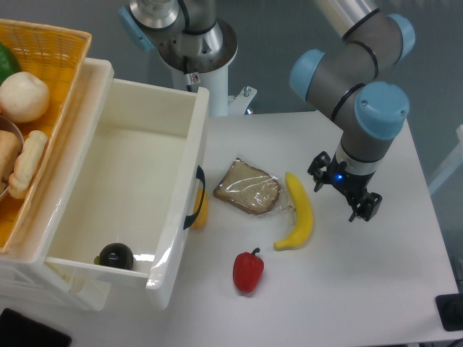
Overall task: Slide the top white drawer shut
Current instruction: 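Move the gripper toward the front face of the open white drawer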
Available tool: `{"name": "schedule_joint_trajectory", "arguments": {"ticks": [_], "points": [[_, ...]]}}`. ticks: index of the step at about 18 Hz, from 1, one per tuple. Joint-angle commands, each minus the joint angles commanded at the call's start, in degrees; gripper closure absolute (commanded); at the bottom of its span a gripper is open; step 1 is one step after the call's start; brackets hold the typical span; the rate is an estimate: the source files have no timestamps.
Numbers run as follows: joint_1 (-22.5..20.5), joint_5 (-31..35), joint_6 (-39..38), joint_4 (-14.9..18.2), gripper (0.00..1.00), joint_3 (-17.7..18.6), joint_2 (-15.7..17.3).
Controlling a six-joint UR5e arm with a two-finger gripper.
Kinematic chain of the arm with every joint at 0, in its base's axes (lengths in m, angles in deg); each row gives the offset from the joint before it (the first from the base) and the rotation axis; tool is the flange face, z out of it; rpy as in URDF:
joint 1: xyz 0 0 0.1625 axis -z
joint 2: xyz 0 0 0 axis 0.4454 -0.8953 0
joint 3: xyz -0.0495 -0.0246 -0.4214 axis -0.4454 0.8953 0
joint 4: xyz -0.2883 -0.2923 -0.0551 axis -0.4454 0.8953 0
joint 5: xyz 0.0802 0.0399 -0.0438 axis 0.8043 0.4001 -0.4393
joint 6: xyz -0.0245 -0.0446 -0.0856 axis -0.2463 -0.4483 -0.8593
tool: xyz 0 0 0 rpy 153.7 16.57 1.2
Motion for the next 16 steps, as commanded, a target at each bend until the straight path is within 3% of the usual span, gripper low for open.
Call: {"name": "schedule_joint_trajectory", "arguments": {"ticks": [5,8,10,16], "points": [[0.4,-0.3,-1.0,0.0,0.0,0.8,0.1],[0.4,-0.8,-1.1,-3.0,0.0,3.9,0.8],[0.4,-1.0,-2.0,-3.1,0.0,5.4,1.8],[3.2,-1.9,-11.2,-3.1,0.0,7.6,2.5]]}}
